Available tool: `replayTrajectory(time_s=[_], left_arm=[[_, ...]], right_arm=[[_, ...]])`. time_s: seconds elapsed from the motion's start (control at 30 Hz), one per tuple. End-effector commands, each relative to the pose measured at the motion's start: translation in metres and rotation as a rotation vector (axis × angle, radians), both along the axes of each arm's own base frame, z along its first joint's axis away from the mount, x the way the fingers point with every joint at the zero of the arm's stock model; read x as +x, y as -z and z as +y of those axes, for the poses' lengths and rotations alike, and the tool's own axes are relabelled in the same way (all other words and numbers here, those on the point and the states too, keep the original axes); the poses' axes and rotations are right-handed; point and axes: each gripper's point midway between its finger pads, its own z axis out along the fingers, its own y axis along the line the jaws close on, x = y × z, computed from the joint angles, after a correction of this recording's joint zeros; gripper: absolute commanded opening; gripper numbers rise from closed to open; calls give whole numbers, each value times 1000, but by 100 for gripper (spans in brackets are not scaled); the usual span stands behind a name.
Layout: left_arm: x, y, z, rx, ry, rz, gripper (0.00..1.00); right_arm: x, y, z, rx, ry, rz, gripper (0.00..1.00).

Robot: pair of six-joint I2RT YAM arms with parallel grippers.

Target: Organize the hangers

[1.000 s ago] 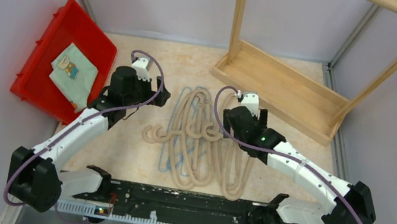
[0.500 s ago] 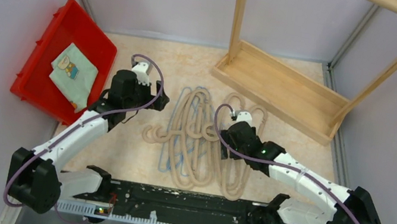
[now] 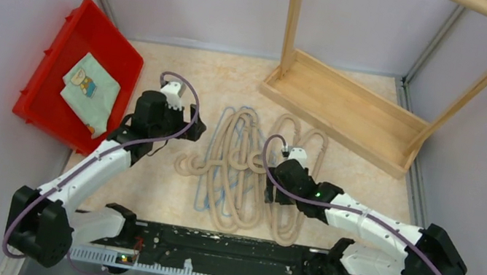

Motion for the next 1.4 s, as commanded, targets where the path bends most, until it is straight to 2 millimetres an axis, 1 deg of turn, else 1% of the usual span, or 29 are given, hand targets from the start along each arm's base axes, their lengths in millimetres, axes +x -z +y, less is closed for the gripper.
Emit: replayTrajectory(time_s=[0.0, 0.17, 0.3, 0.4, 0.5, 0.57, 0.63, 0.67, 0.7, 0.77, 0.83, 0.87, 0.9, 0.97, 1.07, 1.17, 1.37], left_arm=[[-9, 2, -2, -13, 16, 13, 100], [-13, 0, 2, 6, 16, 7, 100], [-14, -2, 4, 13, 17, -3, 100], [-14, -5, 4, 12, 15, -6, 100], [-15, -5, 4, 10, 16, -7, 100], [-16, -6, 4, 10, 14, -7, 100], [-16, -7, 5, 8, 12, -11, 100], [-16, -8, 5, 7, 10, -14, 100], [-16, -10, 5, 4, 7, -17, 100], [-16, -11, 5, -1, 3, -21, 100], [-16, -11, 6, -6, -1, -22, 100], [-17, -11, 6, -9, -3, -21, 100], [-17, -11, 6, -11, -6, -19, 100], [-17, -11, 6, -18, -10, -18, 100], [-17, -11, 5, -24, -9, -22, 100], [-15, -10, 3, -19, 0, -21, 100], [-10, -12, -1, -22, 16, -16, 100]], right_arm=[[3, 4, 7, 53, 56, -15, 72], [3, 17, -2, 26, 97, -11, 68], [7, 25, 0, -1, 93, -11, 67], [9, 32, 3, -22, 82, 5, 60], [9, 35, 3, -41, 81, 18, 48], [9, 34, 2, -51, 88, 15, 31], [11, 27, -3, -64, 102, 2, 14], [12, 22, -5, -71, 110, -5, 2], [13, 15, -8, -77, 118, -15, 0], [16, -4, -10, -81, 124, -37, 0], [18, -29, -11, -64, 122, -68, 0], [19, -45, -10, -46, 124, -86, 0], [23, -69, -8, -4, 129, -122, 0], [27, -104, -10, 35, 144, -174, 0], [41, -159, -13, 103, 188, -295, 0], [67, -202, -19, 176, 246, -386, 0], [150, -281, -35, 411, 315, -544, 0]])
